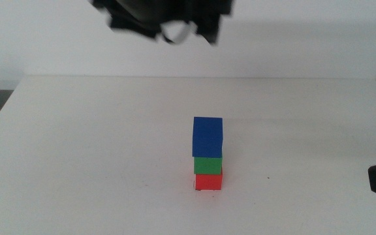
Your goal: Stack red cubes first, then green, then blue cubes in a specific spot.
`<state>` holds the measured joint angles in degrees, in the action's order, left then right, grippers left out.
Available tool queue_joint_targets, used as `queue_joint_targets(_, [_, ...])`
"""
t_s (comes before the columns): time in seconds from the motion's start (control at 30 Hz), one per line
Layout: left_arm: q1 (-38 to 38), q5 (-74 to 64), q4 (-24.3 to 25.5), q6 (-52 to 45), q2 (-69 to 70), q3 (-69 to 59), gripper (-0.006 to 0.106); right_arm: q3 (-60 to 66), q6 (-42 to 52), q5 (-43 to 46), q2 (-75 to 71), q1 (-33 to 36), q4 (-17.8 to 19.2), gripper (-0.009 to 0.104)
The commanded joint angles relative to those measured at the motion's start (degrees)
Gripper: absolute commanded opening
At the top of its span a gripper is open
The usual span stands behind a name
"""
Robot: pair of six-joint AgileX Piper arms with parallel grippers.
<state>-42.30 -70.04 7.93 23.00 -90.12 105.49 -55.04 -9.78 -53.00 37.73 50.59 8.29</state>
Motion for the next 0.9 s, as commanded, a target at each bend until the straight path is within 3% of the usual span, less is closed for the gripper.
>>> queue_joint_targets(0.0, [0.1, 0.1, 2.3, -6.6, 4.1, 0.3, 0.093, 0.1, 0.6, 0.3, -0.3, -0.3, 0.4, 0.093])
queue_joint_targets(0.17, [1.8, 0.1, 1.0, -23.0, 12.9, -0.1, 0.093, 0.1, 0.6, 0.3, -0.3, -0.3, 0.4, 0.093])
queue_joint_targets(0.37, [10.7, 0.1, -1.2, -26.2, 25.5, -7.3, 0.093, 0.1, 0.6, 0.3, -0.3, -0.3, 0.4, 0.093])
queue_joint_targets(0.53, [30.9, 4.8, -12.9, -32.7, 39.8, -20.5, 0.093, 0.1, 0.6, 0.3, -0.3, -0.3, 0.4, 0.093])
queue_joint_targets(0.63, [39.1, 8.1, -16.0, -32.6, 46.8, -27.9, 0.093, 0.1, 0.6, 0.3, -0.2, -0.3, 0.4, 0.093])
queue_joint_targets(0.87, [43.2, 6.5, -22.4, -29.1, 54.7, -32.8, 0.093, 0.1, 0.6, 0.3, -0.2, -0.3, 0.4, 0.093])
